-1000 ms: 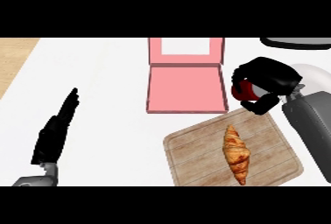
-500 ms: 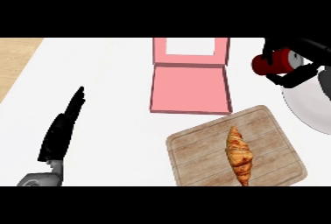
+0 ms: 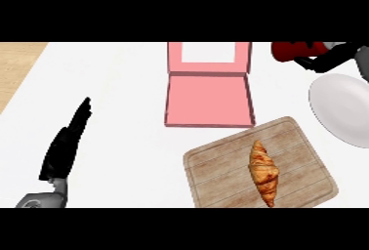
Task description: Pick the can from the cutting board and place it in the cardboard box
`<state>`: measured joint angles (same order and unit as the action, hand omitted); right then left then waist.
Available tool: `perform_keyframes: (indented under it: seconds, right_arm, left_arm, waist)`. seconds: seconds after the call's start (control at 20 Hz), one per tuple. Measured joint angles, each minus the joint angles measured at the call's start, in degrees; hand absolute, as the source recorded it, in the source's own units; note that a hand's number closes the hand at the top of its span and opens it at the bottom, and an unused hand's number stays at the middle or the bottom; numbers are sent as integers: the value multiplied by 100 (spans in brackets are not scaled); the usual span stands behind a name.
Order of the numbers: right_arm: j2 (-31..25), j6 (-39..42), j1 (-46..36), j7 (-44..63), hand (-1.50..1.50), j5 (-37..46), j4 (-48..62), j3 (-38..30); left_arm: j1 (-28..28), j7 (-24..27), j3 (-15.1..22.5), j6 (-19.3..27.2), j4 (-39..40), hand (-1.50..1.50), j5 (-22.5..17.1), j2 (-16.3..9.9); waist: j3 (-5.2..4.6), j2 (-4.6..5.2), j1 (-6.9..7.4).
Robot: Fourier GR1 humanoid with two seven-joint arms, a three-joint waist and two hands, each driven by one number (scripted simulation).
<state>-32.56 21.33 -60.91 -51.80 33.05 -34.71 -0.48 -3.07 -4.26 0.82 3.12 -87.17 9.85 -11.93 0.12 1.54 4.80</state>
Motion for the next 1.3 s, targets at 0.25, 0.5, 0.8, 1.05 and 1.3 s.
perform_keyframes:
  seconds: [0.25,0.5,0.8,1.05,1.3]
  right_arm:
    - [207,167,-479,74,150,-302,229,134]
    - [567,234,-950,279,150,-385,467,353]
    - [1268,178,-1423,639,150,-294,802,628]
    - [1954,59,-1517,876,150,-104,995,901]
    - [2452,-181,-1485,980,150,226,1270,1152]
  left_arm:
    - [60,-28,-37,3,-30,0,-10,-5]
    - [48,-119,-71,33,-75,0,0,7]
    - [55,-74,-93,44,-14,0,30,28]
    - [111,-157,-148,19,-111,0,1,15]
    - [226,-90,-179,11,-147,0,19,16]
  waist:
    - [-6,-46,-85]
    - [-10,-72,-162]
    - [-14,-84,-215]
    - [-14,-101,-259]
    - [-16,-103,-275]
